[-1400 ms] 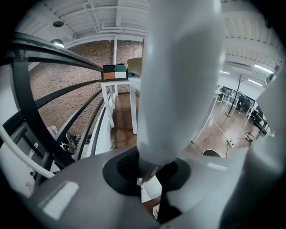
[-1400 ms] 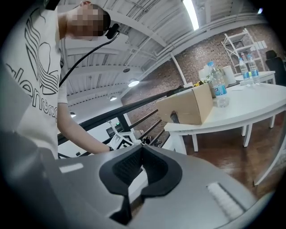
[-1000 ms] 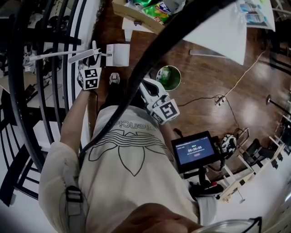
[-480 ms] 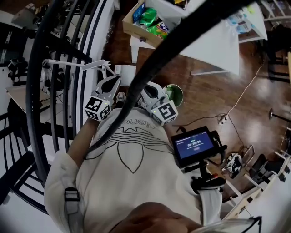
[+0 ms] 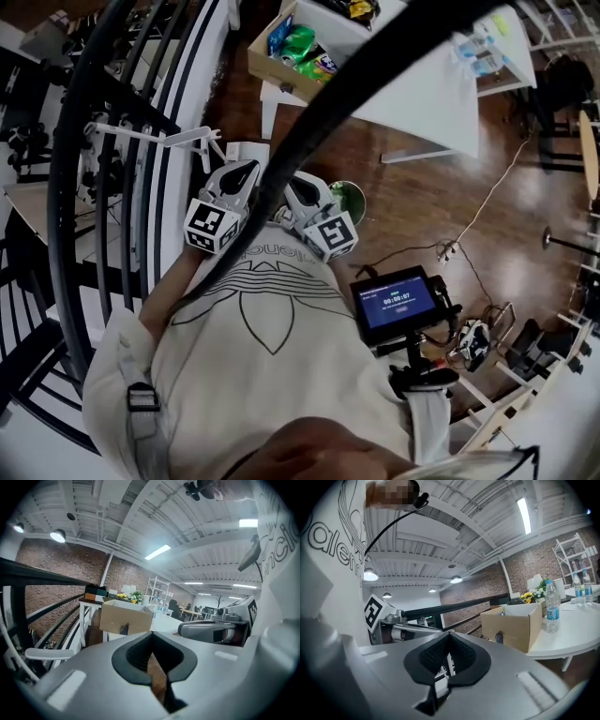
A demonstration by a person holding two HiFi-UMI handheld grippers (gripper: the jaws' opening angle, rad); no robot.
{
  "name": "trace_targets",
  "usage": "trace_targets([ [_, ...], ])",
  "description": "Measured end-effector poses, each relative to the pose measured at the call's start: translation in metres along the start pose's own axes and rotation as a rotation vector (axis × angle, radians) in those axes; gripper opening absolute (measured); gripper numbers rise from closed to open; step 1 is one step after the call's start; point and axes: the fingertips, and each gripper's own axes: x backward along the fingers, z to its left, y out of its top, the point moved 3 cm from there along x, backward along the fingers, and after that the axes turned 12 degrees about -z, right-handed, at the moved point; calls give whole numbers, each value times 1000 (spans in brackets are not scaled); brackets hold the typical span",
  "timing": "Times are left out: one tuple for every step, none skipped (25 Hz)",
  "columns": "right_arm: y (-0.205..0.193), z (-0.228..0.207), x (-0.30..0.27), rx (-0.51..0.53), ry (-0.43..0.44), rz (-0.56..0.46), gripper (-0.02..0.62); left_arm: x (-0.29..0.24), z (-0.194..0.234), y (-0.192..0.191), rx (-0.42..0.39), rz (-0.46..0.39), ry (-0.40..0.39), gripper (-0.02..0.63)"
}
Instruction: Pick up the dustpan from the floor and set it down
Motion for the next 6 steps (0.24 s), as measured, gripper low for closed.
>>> trace_targets([
  [-1,-1,1,4,1,2,0,-1,-2,-1,-3,-2,-9,20],
  [-3,-1,1,6,2,5,0,-1,-4,-2,-10,-2,-18,20],
  [-4,-1,2,6,1,7,0,-2,-7,-4,-16,1,-28,20],
  [-4,-1,3,5,0,9,0,-2,-10,-5,-21,5,-37,20],
  [-4,-1,4,4,-1,10,0,-2,-12,-6,-23,8,-45,20],
  [-4,-1,5,3,-2,11,0,-2,-13,-7,-25,11,-53,20],
])
